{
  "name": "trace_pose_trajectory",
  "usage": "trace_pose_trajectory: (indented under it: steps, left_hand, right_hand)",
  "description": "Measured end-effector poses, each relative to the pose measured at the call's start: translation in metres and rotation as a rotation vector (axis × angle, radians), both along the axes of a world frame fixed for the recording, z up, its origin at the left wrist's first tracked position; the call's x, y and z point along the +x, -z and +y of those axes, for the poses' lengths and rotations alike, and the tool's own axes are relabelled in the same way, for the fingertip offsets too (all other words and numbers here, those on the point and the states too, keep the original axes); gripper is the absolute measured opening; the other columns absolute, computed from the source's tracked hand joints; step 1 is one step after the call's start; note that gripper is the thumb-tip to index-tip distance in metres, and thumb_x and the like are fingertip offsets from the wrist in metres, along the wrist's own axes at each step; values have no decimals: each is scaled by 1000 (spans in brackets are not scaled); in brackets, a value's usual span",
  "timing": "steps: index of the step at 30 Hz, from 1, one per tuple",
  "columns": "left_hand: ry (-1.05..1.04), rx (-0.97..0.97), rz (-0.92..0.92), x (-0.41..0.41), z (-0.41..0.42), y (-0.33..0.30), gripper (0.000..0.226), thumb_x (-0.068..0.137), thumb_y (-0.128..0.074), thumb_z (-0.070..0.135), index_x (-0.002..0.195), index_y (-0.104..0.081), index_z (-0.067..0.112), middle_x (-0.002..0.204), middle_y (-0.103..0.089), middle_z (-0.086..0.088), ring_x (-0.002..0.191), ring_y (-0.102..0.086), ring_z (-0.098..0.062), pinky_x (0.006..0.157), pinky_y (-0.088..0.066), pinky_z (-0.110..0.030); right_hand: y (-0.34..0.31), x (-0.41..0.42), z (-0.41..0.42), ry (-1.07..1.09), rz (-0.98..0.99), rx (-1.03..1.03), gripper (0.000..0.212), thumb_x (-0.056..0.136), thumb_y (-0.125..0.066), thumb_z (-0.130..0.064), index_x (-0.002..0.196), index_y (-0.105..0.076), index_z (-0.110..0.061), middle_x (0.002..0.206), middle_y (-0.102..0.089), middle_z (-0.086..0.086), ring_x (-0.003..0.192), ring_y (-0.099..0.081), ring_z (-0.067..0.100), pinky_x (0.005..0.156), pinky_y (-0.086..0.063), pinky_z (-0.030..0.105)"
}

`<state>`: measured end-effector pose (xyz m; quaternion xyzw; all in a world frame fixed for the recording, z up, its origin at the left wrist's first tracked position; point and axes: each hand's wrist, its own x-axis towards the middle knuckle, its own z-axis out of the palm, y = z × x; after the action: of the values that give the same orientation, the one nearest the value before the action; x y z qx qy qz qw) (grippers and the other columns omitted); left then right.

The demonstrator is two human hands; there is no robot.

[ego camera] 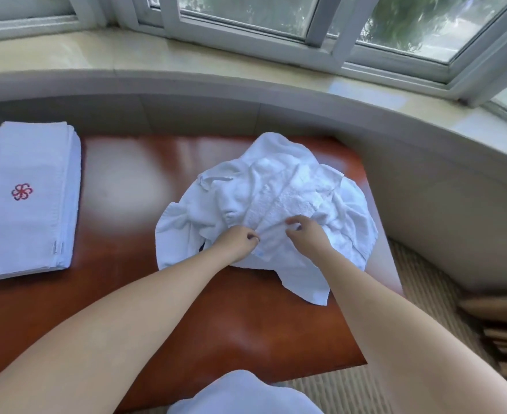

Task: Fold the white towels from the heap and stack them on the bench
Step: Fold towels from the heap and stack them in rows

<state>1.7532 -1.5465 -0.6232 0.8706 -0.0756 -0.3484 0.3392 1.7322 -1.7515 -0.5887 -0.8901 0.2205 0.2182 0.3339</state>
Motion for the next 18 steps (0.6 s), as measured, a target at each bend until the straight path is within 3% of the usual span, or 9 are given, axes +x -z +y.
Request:
trace_pose_trajectory:
  steps: [4,7,9,12,16,18]
  left_hand:
    - [-107,-33,-40,-6,6,-8,20,95,-59,23,95,-78,26,91,-71,19,92,-64,-6,70,-44,-18]
    - [-202,-43,-40,-17,10,-20,22,93,-58,17,98,-79,25,103,-73,18,99,-64,-5,85,-51,-24]
    - [-297,-57,-42,-26,11,-32,21,93,-57,16,99,-75,25,98,-70,18,94,-64,-6,77,-50,-22]
    - [-469,-130,-63,-37,9,-61,18,93,-57,14,100,-71,24,98,-69,12,89,-62,-8,69,-44,-19]
    - [-655,-310,-136,-43,-4,-135,22,92,-56,4,84,-70,19,90,-67,5,79,-58,-10,69,-45,-18]
    - [-743,-428,-188,-48,-10,-180,18,89,-55,0,82,-68,10,84,-60,-6,75,-50,-16,68,-41,-26]
  right_hand:
    - [-5,1,4,36,-5,37,30,92,-54,-15,117,-68,-21,91,-68,-2,75,-64,15,71,-53,31]
    - [-18,0,7,-50,-9,53,33,89,-51,-11,113,-70,-22,94,-70,-2,77,-64,15,74,-56,32]
    - [-30,-1,5,-136,-41,47,41,88,-47,-7,117,-70,-24,97,-69,-5,80,-65,17,71,-54,31]
    - [-53,-3,-3,-245,-154,5,50,89,-44,-4,129,-67,-23,111,-67,-5,98,-65,20,78,-52,29]
    - [-87,-5,-12,-322,-315,1,45,90,-51,-6,128,-67,-22,111,-71,-3,100,-65,20,78,-44,23]
    - [-102,-7,-15,-365,-386,17,40,89,-55,-8,123,-67,-23,101,-72,-4,93,-66,19,73,-43,25]
